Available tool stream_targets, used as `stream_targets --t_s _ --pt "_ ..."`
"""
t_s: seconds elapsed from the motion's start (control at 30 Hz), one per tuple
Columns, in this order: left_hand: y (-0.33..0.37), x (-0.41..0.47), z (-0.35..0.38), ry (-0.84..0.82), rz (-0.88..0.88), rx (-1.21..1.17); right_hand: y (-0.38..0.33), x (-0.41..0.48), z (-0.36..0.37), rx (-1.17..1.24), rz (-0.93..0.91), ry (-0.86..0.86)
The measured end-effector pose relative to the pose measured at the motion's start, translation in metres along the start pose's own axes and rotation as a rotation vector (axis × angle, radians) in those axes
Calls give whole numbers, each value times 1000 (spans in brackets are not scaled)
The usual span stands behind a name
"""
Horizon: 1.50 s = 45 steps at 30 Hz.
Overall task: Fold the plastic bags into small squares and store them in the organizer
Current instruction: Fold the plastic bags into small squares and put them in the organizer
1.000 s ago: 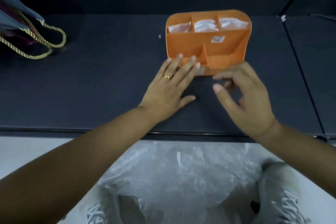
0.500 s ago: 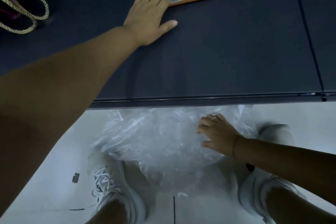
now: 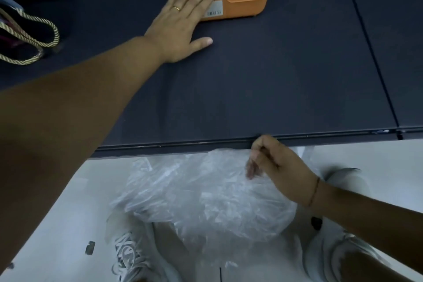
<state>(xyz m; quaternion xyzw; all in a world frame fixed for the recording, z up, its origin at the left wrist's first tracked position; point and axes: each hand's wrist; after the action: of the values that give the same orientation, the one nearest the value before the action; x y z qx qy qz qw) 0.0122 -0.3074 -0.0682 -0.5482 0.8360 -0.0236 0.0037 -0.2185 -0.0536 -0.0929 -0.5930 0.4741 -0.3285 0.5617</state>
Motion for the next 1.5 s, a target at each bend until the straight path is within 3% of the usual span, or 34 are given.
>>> stream_targets --t_s 0.07,0.13,0.2,0.27,0.33,0.47,0.53,0.63,0.77,0.8,0.9,0.97,1.1,1.2,1.27,1.3,1.4,1.47,1.5 --pt "11 -11 -7 17 -48 -77 -9 4 -5 158 30 27" --pt "37 -38 -18 -30 -113 -402 -25 9 -15 191 -40 41" --pt "72 -80 -32 -226 -192 -886 -44 21 -26 163 -116 98" --pt "99 -116 -42 -448 -212 -1207 -59 36 -39 107 -151 198" --pt "113 -139 -46 -579 -223 -1357 -69 54 -50 86 -138 271" --pt "112 -149 -47 -479 -646 -1510 -71 80 -71 233 92 324" --pt "103 -146 -46 -393 -841 -1595 -64 83 -80 507 161 180" --pt "87 -138 -40 -349 -1051 -1957 -53 69 -86 710 57 -97" --pt "77 -133 -33 -481 -1124 -2211 -46 52 -75 290 7 -345" --pt "76 -133 -33 -523 -1114 -2210 -45 53 -69 170 39 -306" --pt "72 -133 -31 -557 -1108 -2009 -46 65 -55 31 131 99" --pt "64 -133 -32 -534 -1142 -1985 -49 72 -59 236 265 206" --pt "38 -136 -36 -420 -1287 -2005 -63 73 -81 903 577 118" --pt "23 -136 -32 -284 -1361 -2004 -69 68 -89 997 725 160" --pt "22 -138 -33 -116 -1171 -1831 -73 68 -89 975 771 165" --pt "25 -141 -37 -48 -991 -1687 -73 67 -87 955 786 137" --pt "37 -142 -48 -125 -445 -1221 -80 66 -82 925 806 79" --pt "47 -136 -47 -169 -339 -938 -86 65 -81 930 819 71" --pt "50 -132 -45 -166 -350 -917 -91 65 -80 929 805 99"
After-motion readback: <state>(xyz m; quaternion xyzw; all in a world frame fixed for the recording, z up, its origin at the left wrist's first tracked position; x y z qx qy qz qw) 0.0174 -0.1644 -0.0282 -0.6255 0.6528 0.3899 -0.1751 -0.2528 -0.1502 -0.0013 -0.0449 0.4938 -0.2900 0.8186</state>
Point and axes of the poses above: each hand's wrist, its own x-axis towards the middle knuckle, its own z-axis out of the palm, y = z × x, and after that the axes turned 12 degrees about -z, right-handed
